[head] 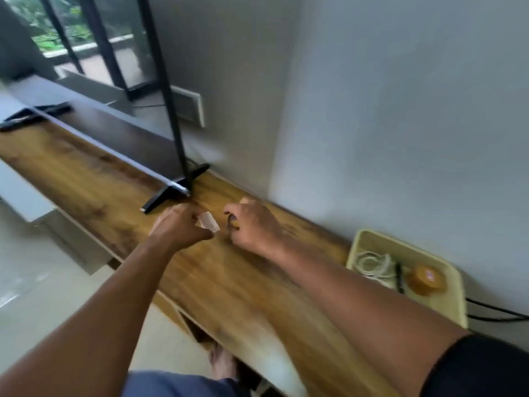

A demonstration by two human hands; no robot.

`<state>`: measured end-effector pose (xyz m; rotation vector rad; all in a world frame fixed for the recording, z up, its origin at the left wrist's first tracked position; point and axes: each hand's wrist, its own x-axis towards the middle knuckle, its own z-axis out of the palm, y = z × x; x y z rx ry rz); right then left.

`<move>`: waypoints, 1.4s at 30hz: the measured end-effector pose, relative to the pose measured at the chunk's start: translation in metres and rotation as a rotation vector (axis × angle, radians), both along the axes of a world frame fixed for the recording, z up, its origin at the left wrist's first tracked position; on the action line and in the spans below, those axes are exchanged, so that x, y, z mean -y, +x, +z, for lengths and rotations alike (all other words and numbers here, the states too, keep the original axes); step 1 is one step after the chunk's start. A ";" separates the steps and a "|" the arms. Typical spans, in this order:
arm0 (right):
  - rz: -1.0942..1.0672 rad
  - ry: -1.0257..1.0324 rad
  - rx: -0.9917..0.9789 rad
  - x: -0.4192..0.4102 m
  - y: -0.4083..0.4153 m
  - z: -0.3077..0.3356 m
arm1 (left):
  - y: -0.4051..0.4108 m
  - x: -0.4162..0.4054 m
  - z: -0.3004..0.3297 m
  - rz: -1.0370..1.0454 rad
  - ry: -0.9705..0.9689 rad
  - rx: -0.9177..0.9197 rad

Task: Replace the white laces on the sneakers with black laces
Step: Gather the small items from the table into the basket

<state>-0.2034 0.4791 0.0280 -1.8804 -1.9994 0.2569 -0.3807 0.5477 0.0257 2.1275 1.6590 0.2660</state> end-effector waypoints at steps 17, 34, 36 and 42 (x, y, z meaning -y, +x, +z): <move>-0.544 -0.298 0.067 0.228 0.205 0.076 | 0.249 0.174 0.049 -0.794 0.075 0.004; -0.672 -0.430 0.183 0.265 0.251 0.037 | 0.334 0.210 0.015 -0.918 0.011 -0.253; -0.654 -0.438 0.214 0.263 0.250 0.032 | 0.336 0.210 0.010 -0.927 -0.009 -0.272; -0.631 -0.424 0.251 0.259 0.251 0.021 | 0.336 0.207 0.000 -0.937 -0.046 -0.301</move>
